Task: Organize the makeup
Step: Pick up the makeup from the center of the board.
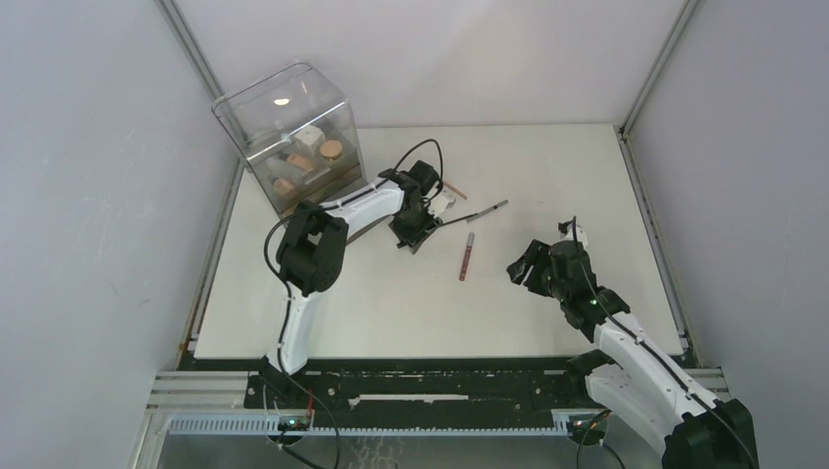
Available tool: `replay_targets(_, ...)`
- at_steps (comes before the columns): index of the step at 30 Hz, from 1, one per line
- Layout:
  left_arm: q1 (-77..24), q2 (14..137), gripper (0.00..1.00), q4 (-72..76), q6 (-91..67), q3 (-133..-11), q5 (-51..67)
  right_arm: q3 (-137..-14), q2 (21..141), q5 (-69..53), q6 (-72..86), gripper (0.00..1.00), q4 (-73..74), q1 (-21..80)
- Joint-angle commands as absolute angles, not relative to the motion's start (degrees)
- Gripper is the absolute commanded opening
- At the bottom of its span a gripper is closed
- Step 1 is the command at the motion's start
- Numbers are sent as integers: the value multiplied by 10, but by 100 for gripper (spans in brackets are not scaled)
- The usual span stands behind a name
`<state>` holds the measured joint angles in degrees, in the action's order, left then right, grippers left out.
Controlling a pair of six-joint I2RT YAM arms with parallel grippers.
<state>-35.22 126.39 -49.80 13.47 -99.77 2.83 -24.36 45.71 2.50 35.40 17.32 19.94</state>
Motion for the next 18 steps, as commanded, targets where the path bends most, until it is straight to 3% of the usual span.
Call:
replay_targets(1, -350, 1253, 52, -505, 133, -991, 59, -243, 458, 27, 355, 67, 150, 197)
replay_targets(6, -350, 1252, 40, -518, 136, -990, 57, -243, 457, 27, 357, 67, 151, 197)
replay_targets(15, -351, 1244, 29, -528, 132, -984, 27, -243, 450, 29, 359, 67, 158, 196)
replay_targets(18, -351, 1233, 20, -533, 134, -983, 21, -243, 451, 29, 358, 67, 158, 197)
